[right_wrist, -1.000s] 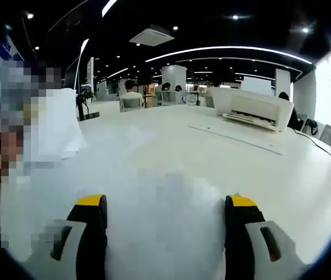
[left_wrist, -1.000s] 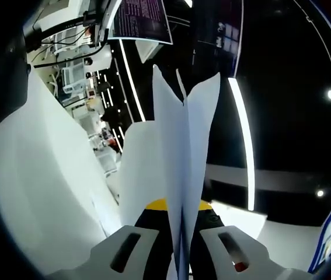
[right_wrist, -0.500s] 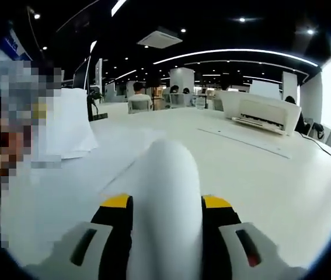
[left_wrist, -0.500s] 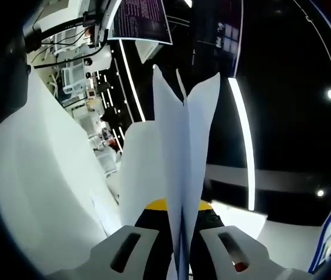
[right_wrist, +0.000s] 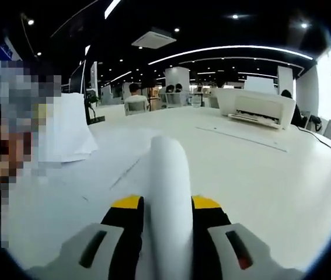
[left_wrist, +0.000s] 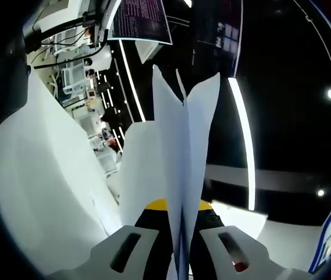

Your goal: Organize the stack of printing papers by aligning and flattening the scattered papers on the table

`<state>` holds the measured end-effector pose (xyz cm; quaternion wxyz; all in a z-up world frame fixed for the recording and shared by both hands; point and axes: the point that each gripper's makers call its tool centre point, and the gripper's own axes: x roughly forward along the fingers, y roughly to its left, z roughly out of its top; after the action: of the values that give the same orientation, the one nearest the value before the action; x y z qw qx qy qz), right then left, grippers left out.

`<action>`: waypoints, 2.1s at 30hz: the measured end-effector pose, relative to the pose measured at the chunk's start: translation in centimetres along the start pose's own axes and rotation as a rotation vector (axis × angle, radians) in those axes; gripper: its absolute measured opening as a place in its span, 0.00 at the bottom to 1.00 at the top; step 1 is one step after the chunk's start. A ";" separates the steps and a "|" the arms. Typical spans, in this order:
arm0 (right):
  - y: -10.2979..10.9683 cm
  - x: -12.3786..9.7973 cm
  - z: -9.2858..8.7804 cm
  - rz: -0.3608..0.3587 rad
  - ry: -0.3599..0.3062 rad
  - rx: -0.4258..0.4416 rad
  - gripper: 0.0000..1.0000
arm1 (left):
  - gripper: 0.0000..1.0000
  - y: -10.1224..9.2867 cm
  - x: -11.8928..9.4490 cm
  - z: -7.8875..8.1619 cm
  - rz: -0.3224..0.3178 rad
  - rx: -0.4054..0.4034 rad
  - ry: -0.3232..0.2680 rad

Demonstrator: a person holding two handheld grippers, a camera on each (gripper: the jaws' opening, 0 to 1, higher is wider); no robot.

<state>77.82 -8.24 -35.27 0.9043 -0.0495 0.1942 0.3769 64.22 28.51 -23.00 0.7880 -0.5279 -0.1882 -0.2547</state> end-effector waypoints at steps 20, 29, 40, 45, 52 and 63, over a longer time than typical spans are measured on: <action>1.4 -2.3 1.8 0.117 -0.120 0.171 0.14 | 0.07 0.0 0.0 0.0 0.000 -0.004 0.000; 1.1 -4.0 3.0 0.204 -0.212 0.269 0.13 | 0.07 -0.1 0.0 0.0 0.001 -0.001 0.001; 0.6 -6.3 4.8 0.266 -0.357 0.367 0.12 | 0.07 0.0 0.0 0.0 0.002 0.000 0.001; 0.3 -7.2 5.2 0.285 -0.403 0.389 0.12 | 0.07 0.0 0.0 0.0 0.002 0.001 0.001; -0.6 -8.8 5.5 0.292 -0.477 0.452 0.11 | 0.07 0.0 0.0 0.0 0.002 0.002 0.001; -0.6 -9.4 5.9 0.251 -0.514 0.483 0.10 | 0.07 -0.1 0.0 -0.1 0.002 0.003 -0.001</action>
<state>74.06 -13.49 -26.28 0.8558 0.2858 0.0487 0.4284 64.17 28.43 -22.99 0.7889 -0.5272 -0.1882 -0.2534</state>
